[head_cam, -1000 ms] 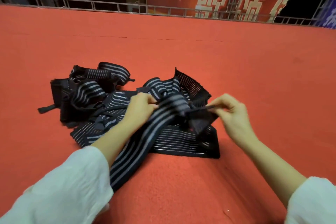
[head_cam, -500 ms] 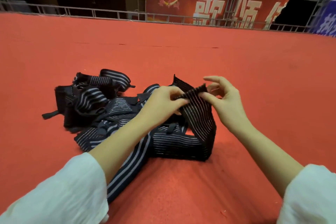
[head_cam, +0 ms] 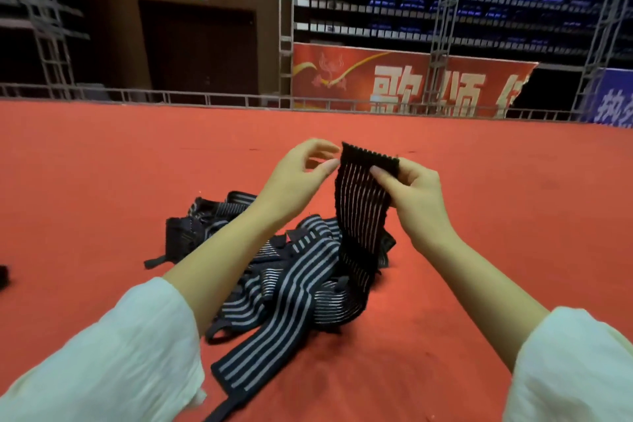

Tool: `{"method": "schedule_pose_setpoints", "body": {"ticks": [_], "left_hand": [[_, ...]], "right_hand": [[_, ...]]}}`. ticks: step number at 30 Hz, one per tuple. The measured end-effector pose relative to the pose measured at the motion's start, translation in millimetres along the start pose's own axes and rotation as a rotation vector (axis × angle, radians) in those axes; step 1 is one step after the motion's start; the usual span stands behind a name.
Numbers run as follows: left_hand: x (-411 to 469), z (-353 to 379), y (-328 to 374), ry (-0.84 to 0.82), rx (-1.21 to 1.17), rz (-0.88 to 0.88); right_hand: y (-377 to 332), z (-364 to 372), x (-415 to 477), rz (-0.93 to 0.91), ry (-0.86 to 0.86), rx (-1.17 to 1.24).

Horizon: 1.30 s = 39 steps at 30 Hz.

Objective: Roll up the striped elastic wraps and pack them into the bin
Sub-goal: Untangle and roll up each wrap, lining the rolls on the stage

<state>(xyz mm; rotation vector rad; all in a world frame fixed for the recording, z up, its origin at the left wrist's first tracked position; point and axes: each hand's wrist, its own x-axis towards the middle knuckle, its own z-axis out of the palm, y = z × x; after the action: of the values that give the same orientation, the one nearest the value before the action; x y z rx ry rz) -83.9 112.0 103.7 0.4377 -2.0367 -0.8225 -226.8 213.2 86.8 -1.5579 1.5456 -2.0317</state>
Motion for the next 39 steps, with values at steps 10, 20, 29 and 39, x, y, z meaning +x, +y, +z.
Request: {"method": "schedule_pose_setpoints", "body": {"ticks": [10,20,29,39], "left_hand": [[4,-81,96,0.190,-0.092,0.152],[-59,-188,157,0.258,0.041,0.225],[-144,-280,146,0.300,0.196,0.104],[-161,-315,-42,0.325,0.202,-0.352]], "right_hand": [[-132,32,19,-0.214,-0.091,0.091],[-209,103,4,-0.248,-0.267,0.254],[-220,196,-35,-0.216,-0.601,0.438],[-79,326,-35,0.196,-0.758,0.319]]}}
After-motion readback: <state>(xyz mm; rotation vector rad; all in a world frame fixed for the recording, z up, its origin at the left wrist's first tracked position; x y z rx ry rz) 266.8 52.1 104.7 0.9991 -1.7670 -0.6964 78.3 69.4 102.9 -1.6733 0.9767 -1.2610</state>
